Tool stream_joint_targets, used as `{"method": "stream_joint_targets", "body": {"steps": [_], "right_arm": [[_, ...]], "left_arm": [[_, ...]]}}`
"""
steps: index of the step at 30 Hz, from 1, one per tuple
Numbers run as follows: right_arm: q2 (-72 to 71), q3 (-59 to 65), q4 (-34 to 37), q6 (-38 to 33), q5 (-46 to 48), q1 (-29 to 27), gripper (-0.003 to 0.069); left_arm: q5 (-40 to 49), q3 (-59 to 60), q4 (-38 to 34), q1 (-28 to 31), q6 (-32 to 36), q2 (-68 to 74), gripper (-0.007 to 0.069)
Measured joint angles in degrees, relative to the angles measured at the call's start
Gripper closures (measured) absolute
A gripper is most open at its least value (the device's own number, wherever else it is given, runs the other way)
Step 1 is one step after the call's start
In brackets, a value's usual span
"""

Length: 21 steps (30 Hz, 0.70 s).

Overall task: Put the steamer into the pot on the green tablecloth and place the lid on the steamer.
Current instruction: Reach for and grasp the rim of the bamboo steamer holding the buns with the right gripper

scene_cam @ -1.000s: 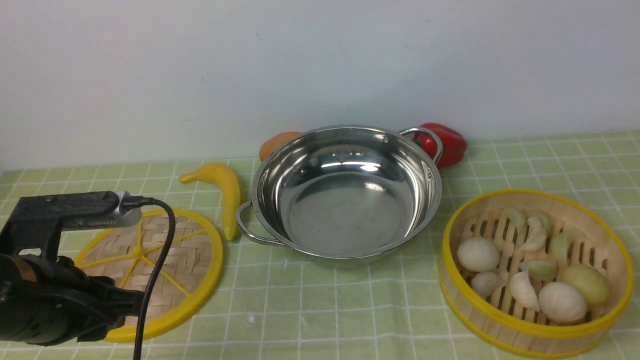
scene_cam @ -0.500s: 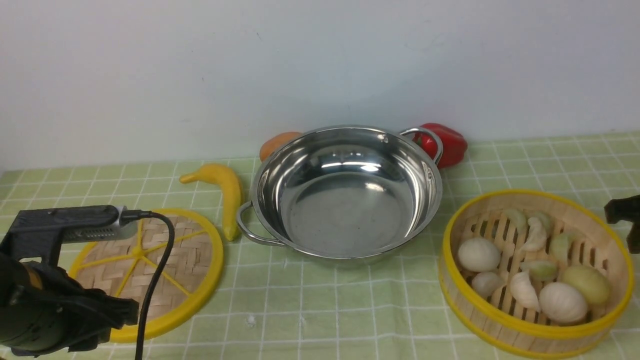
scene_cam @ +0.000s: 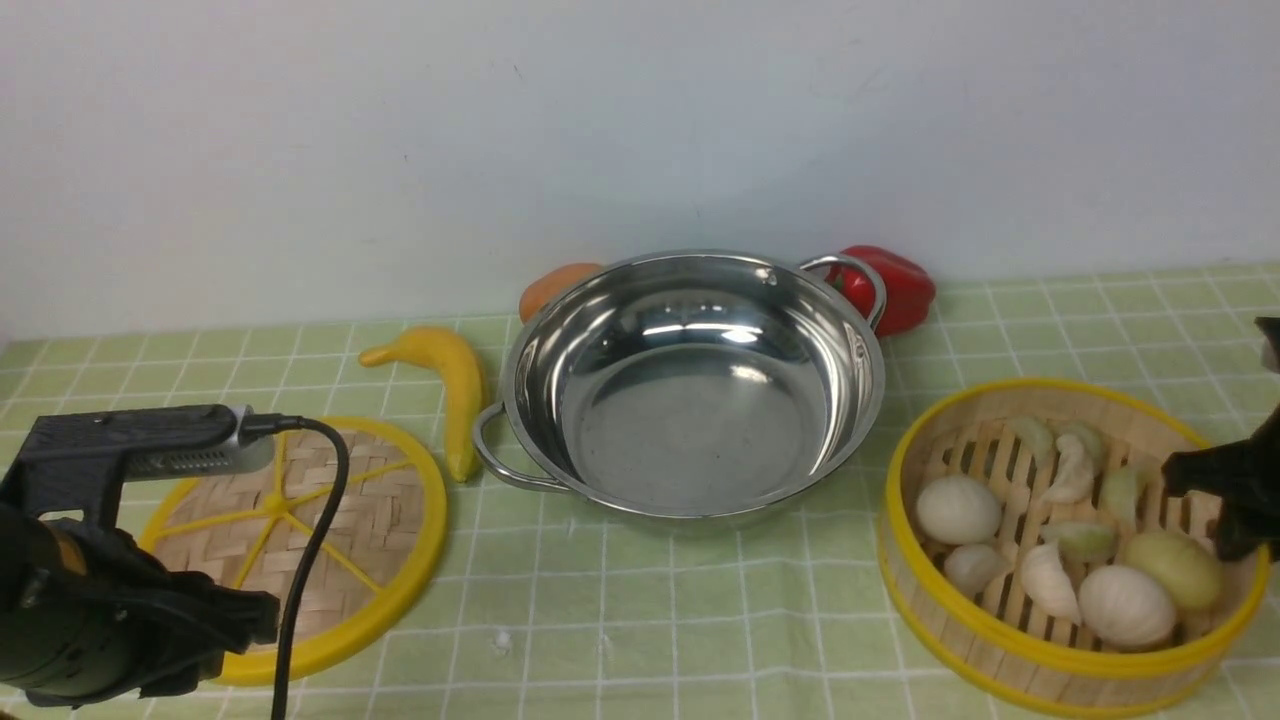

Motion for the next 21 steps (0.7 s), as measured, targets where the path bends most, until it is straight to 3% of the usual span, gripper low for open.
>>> {"method": "stream_joint_targets", "body": {"steps": [2,9,14,21], "right_arm": [[0.0,-0.1,0.1,-0.2,0.2,0.0,0.0604],[-0.7,-4.5,-1.5,-1.1,9.3,-0.1,0.0601],[-4.4,-14.7,-1.9,-2.2,18.2,-0.1,0.0601],[-5.1,-31.6,4.1,-2.4,21.9,3.3,0.0601]], "left_arm": [[0.0,0.0,0.0,0.0,0.0,0.0,0.0382],[0.0,0.0,0.0,0.0,0.0,0.0,0.0382],[0.0,0.0,0.0,0.0,0.0,0.0,0.0382],[0.0,0.0,0.0,0.0,0.0,0.0,0.0382]]}}
